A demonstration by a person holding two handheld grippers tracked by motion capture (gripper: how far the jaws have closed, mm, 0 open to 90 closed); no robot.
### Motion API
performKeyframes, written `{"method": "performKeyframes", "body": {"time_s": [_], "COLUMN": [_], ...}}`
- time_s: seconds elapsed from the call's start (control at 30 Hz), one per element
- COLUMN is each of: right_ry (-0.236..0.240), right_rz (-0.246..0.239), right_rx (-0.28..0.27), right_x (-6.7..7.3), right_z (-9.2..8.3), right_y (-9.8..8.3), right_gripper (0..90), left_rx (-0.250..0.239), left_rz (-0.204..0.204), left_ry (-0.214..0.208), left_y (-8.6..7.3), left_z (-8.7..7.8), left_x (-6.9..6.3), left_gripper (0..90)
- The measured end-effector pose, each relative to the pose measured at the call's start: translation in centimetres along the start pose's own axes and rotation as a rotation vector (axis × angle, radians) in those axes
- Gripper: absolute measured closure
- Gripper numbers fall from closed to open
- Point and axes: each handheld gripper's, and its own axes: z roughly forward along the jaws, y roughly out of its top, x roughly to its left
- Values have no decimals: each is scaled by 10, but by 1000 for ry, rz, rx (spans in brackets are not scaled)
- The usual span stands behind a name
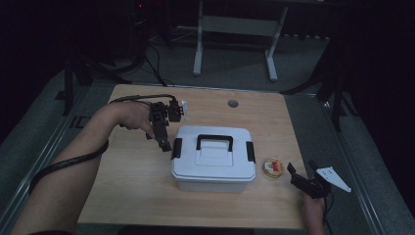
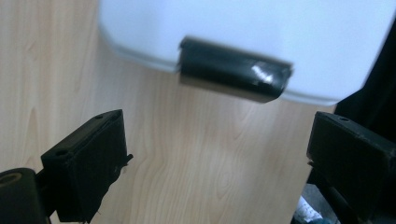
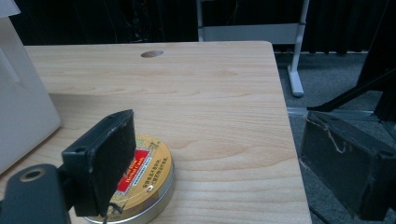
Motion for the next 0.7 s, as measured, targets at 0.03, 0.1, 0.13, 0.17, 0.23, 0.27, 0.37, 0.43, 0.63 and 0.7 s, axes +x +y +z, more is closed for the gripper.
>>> {"method": "performKeyframes", "body": {"time_s": [0.03,0.1,0.13,0.17,0.23,0.27,0.37,0.43,0.63,0.7], "right_ry": [0,0,0,1,1,0,1,2,2,3], "right_rz": [0,0,-1,-1,0,0,0,1,1,2], "right_rx": [0,-1,1,1,1,1,1,2,0,0], "right_x": [0,0,0,0,0,0,0,0,0,0], "right_z": [0,0,0,0,0,0,0,0,0,0], "right_y": [0,0,0,0,0,0,0,0,0,0], "right_gripper": [105,105,105,105,105,105,105,105,105,105], "left_rx": [2,5,7,11,15,15,22,14,18,22], "left_rz": [6,18,23,30,43,46,62,75,115,127], "left_ry": [-2,4,-1,-3,-12,-8,-8,-19,-28,-23], "left_y": [4,9,11,14,20,22,29,35,51,56], "left_z": [0,0,0,1,1,1,1,1,5,6], "left_x": [0,-1,-1,-2,-4,-4,-6,-8,-14,-16], "left_gripper": [45,45,45,45,45,45,45,45,45,45]}}
